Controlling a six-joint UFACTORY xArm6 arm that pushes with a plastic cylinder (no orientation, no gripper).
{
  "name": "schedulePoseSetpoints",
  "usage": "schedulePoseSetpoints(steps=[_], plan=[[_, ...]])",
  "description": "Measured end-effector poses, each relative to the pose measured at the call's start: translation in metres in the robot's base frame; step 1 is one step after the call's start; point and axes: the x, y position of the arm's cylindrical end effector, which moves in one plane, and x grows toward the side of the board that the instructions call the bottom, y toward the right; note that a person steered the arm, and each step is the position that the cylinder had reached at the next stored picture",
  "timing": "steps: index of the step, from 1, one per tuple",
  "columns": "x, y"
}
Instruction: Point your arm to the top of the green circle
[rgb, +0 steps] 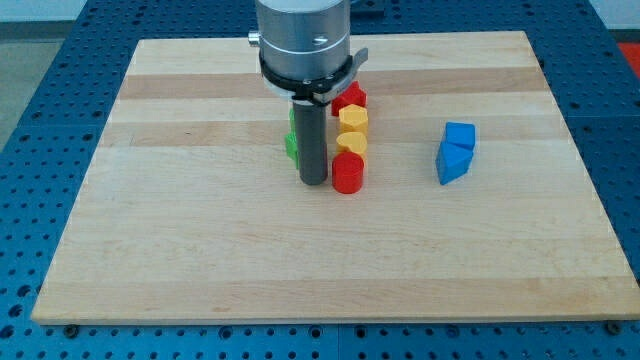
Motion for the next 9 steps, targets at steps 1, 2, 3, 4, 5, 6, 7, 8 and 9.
schedulePoseSetpoints(steps=[1, 2, 3, 4, 5, 6, 7, 8, 9], plan=[[0.0, -0.009], [0.002, -0.019], [0.002, -0.021], [0.002, -0.044], [-0.001, -0.084], [-0.004, -0.112], [-0.021, -0.126], [-0.079, -0.128], [-0.134, -0.081]])
